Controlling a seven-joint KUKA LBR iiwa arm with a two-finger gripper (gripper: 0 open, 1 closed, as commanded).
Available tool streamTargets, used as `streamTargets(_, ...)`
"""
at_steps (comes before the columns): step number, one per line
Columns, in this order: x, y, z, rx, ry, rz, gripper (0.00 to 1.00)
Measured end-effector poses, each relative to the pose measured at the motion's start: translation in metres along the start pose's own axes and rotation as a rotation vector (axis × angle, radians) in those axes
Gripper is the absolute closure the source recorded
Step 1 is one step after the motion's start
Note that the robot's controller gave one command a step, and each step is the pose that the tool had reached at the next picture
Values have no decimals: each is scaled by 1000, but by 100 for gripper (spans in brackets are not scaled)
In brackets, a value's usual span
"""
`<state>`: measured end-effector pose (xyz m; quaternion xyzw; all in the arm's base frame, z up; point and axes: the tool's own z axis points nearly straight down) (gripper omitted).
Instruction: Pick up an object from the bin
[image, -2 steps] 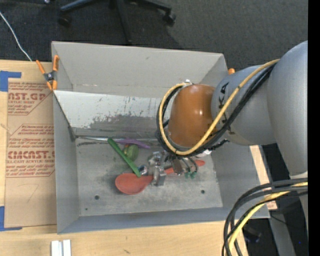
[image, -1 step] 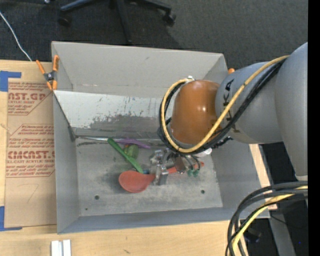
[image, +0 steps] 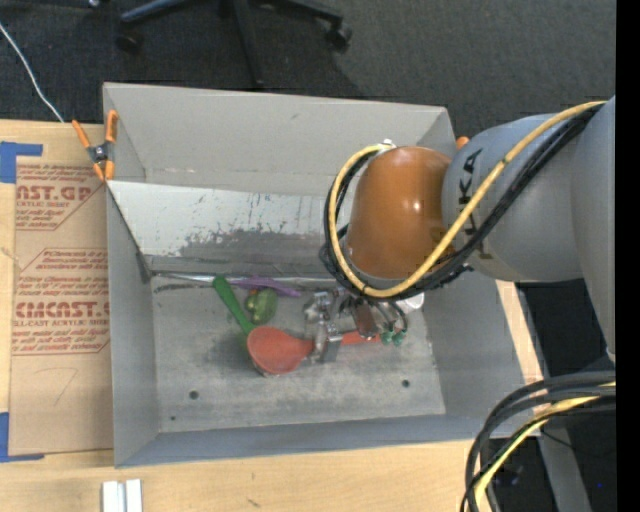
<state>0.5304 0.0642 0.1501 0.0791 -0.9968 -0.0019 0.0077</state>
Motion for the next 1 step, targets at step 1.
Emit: streamTargets(1, -1, 0, -21, 0, -4, 0, 100)
